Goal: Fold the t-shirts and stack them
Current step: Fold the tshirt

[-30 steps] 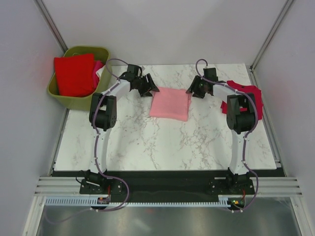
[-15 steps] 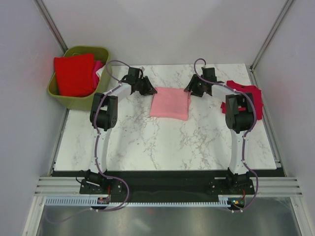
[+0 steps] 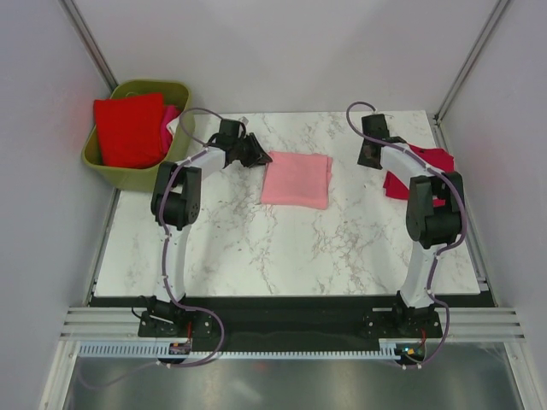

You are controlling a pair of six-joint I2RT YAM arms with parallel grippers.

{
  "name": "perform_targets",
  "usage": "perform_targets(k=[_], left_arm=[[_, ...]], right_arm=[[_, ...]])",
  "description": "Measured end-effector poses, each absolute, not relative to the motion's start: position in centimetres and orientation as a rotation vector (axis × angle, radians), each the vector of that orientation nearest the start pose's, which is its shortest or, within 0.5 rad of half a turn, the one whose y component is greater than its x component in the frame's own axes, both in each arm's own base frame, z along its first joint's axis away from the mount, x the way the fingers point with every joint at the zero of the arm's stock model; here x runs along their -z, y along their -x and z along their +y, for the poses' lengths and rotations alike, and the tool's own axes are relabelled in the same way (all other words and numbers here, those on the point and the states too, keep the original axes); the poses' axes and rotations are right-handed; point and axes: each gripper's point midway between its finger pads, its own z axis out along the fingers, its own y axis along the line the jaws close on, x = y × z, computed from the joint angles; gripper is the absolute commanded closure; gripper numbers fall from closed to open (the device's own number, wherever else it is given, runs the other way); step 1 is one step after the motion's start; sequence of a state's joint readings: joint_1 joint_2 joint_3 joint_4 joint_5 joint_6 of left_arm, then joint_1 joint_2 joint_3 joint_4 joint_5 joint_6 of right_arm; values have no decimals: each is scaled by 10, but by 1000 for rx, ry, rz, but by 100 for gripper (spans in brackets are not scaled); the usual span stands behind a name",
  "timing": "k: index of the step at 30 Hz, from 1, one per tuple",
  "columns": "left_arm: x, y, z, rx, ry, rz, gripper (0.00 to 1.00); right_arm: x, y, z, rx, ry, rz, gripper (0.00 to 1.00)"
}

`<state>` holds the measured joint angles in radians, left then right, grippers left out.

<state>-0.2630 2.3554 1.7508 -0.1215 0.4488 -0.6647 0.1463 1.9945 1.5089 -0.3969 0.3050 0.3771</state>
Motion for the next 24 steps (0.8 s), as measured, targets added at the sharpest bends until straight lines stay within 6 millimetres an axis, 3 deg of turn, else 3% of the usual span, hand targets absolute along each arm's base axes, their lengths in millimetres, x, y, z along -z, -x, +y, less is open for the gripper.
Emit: perform_targets(k=[6,11,24], left_arm=[[-55,-540,-247,984,229,2381,70],[-57,-538,-249,1005,219,2384,70],[-57,-537,-251,1018,213,2386,70]], right_arm=[[-62,-472,-1,471,-410,2431,61],[-52,-467,-9,676,-369,2460,61],[-29,-452,-26,921,-317,2512,65]])
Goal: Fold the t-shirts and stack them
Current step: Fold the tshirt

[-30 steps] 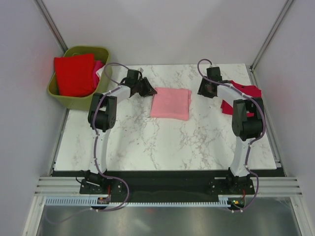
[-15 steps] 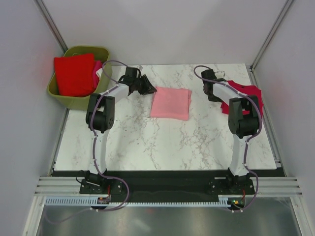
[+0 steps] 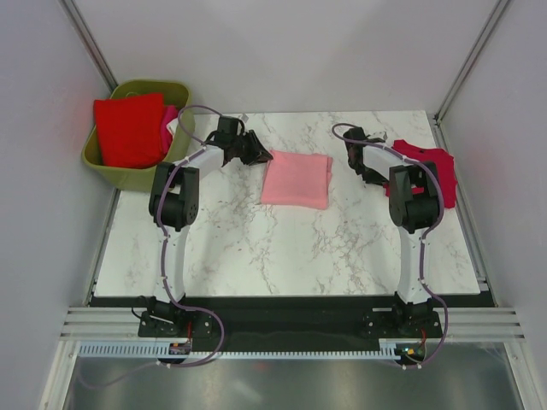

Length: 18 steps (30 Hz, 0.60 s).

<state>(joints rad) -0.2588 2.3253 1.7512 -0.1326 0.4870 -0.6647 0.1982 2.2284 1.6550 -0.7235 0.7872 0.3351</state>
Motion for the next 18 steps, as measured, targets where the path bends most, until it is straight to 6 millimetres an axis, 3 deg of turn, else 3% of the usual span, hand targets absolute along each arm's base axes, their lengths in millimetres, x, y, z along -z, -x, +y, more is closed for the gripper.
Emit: perform_targets(k=[3,4,5,6,13,18], left_arm=[[-58,-536,-251,1025,209,2386,70],[-58,-536,-251,1025,209,2386,71],[-58,-536,-251,1027,208,2386,70],[-58,-536,-252,1029,207,2386,71],[-58,-535,-252,1032,205,2387,71],[-58,-535,-252,1032,206,2387,71]], right_arm=[[-30,-450,-27,934,-317,2515,76],[-30,-449,-28,938,-322,2513,82],[-30,-448,-30,953,-325,2507,96],[-30,-447,-30,960,-325,2507,100],[-24,-440,-23,967,-288,2526,100],[-23,-420,16,907,-151,2551,100]])
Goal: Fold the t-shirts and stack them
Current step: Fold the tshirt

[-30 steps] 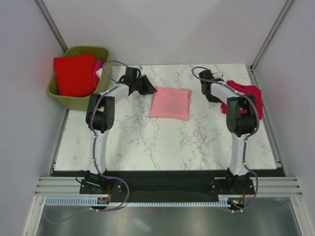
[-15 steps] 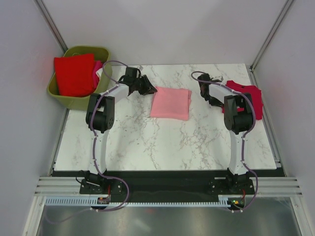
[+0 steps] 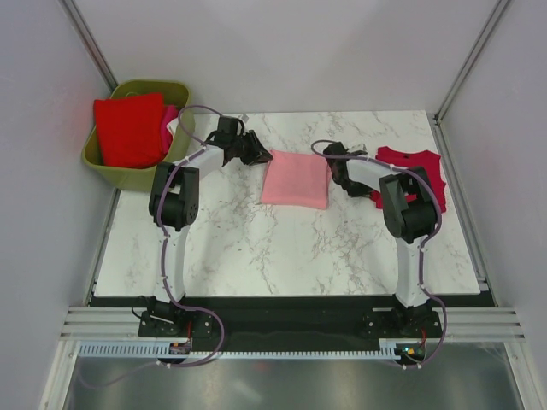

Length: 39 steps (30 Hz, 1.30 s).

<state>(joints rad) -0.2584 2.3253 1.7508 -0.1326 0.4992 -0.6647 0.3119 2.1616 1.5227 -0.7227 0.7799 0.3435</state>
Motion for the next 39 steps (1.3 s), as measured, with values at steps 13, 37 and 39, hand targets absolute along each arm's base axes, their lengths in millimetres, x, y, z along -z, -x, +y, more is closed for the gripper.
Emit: perform_targets(k=[13,37,39], left_arm=[[-49,-531,-249,1016,221,2408,71],[-44,-534,-244,969,239,2402,35],[-44,-534,-244,968,239,2402,36]], right_arm=[[-43,-367,79,636,29,2582,50],[-39,-510,154,-527,-352,2439,27],[-44,-519,159,-551,-349,2408,29]])
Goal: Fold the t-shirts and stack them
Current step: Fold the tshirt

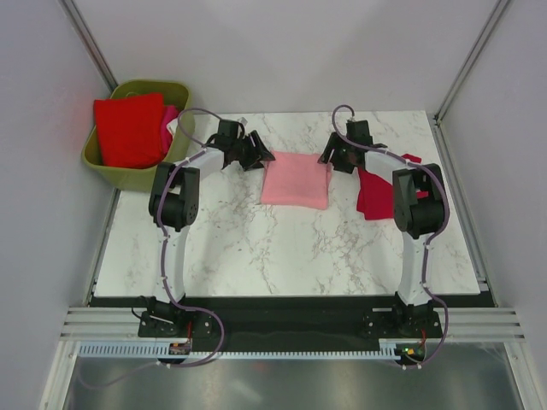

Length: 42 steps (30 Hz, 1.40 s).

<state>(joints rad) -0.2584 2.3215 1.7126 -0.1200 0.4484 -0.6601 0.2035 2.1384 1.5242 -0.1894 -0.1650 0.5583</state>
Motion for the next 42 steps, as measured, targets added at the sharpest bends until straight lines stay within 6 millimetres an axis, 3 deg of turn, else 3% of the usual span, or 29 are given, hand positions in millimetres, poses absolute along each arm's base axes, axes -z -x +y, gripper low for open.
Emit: perform_targets(k=[7,12,18,21,24,25,28,36,42], left_arm=[[-56,-545,-247,974,227,2372,46],[-61,-557,-250,979,215,2346,47],[-49,-559,-250,974,225,2367,50],[-43,-559,-250,970,233,2384,60],[-36,-560,-250,967,241,2401,76],[-35,-561,-251,966,241,2402,86],[-33,-563,-251,967,245,2405,97],[-33,-565,-249,933,252,2393,98],[-51,-538,-245,893,250,2386,98]], right_arm=[[-36,-535,164,-579,-377,2374,37],[-36,-545,162,-585,-409,2353,39],[-34,-555,156,-586,-430,2337,46],[-32,-557,155,-584,-434,2335,53],[-30,-560,154,-582,-433,2333,69],[-29,-561,155,-585,-431,2334,82],[-25,-566,158,-602,-426,2339,98],[-29,-568,163,-653,-398,2335,100],[-48,-542,163,-683,-371,2334,100]])
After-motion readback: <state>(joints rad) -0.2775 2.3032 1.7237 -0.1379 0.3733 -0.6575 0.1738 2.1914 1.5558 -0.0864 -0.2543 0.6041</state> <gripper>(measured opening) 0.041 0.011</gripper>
